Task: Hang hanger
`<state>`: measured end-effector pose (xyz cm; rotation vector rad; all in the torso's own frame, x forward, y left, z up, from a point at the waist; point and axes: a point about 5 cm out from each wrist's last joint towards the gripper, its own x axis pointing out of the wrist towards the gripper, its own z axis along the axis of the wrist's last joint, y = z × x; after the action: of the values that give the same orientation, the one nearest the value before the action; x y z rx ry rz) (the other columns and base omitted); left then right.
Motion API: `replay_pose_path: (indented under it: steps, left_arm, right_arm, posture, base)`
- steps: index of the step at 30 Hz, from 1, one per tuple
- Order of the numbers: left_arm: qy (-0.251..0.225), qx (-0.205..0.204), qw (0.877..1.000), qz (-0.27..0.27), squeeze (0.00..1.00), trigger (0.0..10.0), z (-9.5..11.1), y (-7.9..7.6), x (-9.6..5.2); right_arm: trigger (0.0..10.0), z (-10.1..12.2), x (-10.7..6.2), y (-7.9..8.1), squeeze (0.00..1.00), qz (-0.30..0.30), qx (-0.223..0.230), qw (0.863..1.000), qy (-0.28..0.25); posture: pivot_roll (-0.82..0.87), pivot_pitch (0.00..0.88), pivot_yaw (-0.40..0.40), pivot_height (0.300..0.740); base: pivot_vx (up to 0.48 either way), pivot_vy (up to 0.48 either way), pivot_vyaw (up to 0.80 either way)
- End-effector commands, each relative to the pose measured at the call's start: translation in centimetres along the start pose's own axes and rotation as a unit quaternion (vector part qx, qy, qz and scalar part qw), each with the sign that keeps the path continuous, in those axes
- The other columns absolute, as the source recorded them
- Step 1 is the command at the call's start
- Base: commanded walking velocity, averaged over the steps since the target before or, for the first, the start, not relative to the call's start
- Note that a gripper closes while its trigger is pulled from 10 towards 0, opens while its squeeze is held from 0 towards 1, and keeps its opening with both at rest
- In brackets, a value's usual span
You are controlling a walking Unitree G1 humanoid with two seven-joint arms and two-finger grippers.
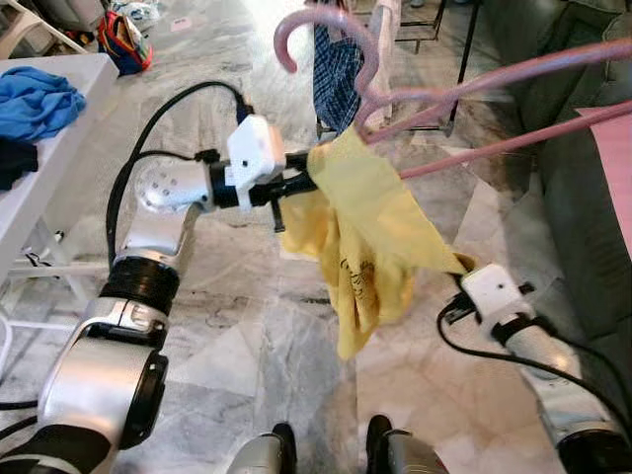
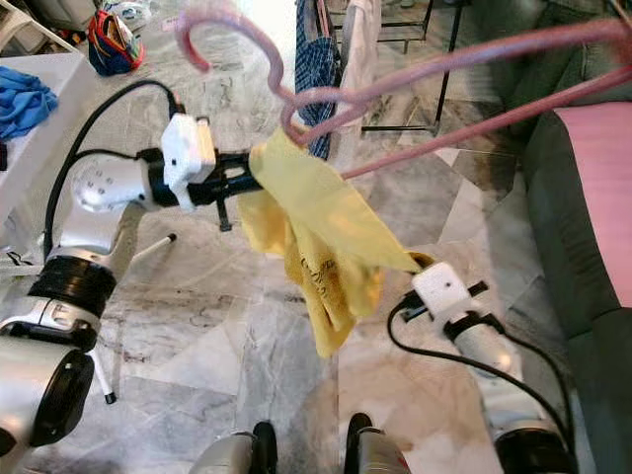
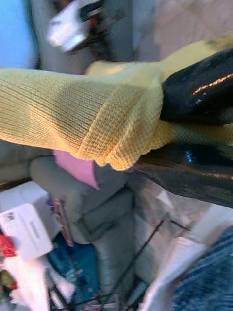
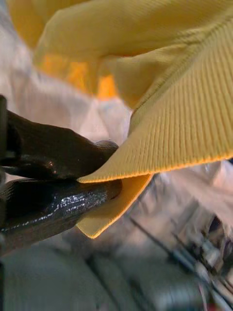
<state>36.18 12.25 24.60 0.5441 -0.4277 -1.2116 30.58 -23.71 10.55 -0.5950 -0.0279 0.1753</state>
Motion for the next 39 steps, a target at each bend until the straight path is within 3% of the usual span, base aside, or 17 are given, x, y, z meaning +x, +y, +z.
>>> replay_pose_path:
  steps: [1, 6, 10, 16, 20, 26, 29, 36, 38, 39]
  left_arm:
    - [0.019, 0.011, 1.000, 0.009, 0.00, 0.0, -0.6, -0.1, -1.1]
    - [0.064, -0.030, 0.997, 0.005, 0.00, 0.0, -3.3, -2.1, -2.4]
    - [0.088, -0.047, 0.995, 0.006, 0.00, 0.0, -4.8, -3.5, -2.9]
    - [0.127, -0.075, 0.988, 0.037, 0.00, 0.0, -6.9, -5.0, -3.7]
    - [0.148, -0.074, 0.985, 0.053, 0.00, 0.0, -7.5, -5.3, -4.2]
    - [0.166, -0.104, 0.976, 0.100, 0.00, 0.0, -8.7, -5.7, -5.3]
    - [0.183, -0.098, 0.975, 0.077, 0.00, 0.0, -9.2, -6.7, -5.9]
    - [0.162, -0.124, 0.978, 0.052, 0.00, 0.0, -9.2, -7.5, -6.2]
    - [0.159, -0.136, 0.977, 0.031, 0.00, 0.0, -9.2, -7.9, -6.1]
    - [0.166, -0.133, 0.977, -0.004, 0.00, 0.0, -9.4, -8.7, -6.2]
  right_arm:
    - [0.0, 0.1, -0.1, -1.1, 0.00, -0.034, -0.010, 0.999, 0.005]
    - [0.0, 2.7, 0.4, -3.4, 0.00, -0.089, -0.026, 0.995, -0.035]
    - [0.0, 4.4, 0.6, -4.1, 0.00, -0.096, -0.034, 0.993, -0.058]
    - [0.0, 5.1, 0.1, -4.5, 0.00, -0.092, -0.038, 0.993, -0.061]
    - [0.0, 5.1, -0.2, -4.8, 0.00, -0.092, -0.041, 0.993, -0.057]
    - [0.0, 5.5, -0.5, -5.2, 0.00, -0.092, -0.043, 0.993, -0.055]
    - [0.0, 5.5, -0.7, -5.8, 0.00, -0.102, -0.037, 0.993, -0.049]
    - [0.0, 5.2, -0.9, -6.7, 0.00, -0.120, -0.020, 0.992, -0.031]
    - [0.0, 5.2, -0.9, -6.8, 0.00, -0.121, -0.017, 0.992, -0.031]
    - [0.0, 5.4, -0.8, -6.9, 0.00, -0.119, -0.018, 0.992, -0.034]
  posture:
    - [-0.01, 0.262, 0.097, 0.740]
    - [-0.02, 0.268, 0.100, 0.740]
    - [-0.03, 0.269, 0.102, 0.740]
    - [-0.04, 0.264, 0.100, 0.740]
    - [-0.05, 0.266, 0.101, 0.740]
    - [-0.05, 0.267, 0.099, 0.740]
    - [-0.06, 0.268, 0.102, 0.740]
    - [-0.06, 0.267, 0.105, 0.740]
    - [-0.06, 0.268, 0.107, 0.740]
    - [-0.05, 0.270, 0.108, 0.740]
  base:
    - [0.000, 0.000, 0.00]
    - [0.000, 0.000, 0.00]
    - [0.000, 0.000, 0.00]
    - [0.000, 0.000, 0.00]
    - [0.000, 0.000, 0.00]
    - [0.000, 0.000, 0.00]
    - [0.000, 0.000, 0.00]
    - [0.000, 0.000, 0.00]
    - [0.000, 0.000, 0.00]
    - [0.000, 0.000, 0.00]
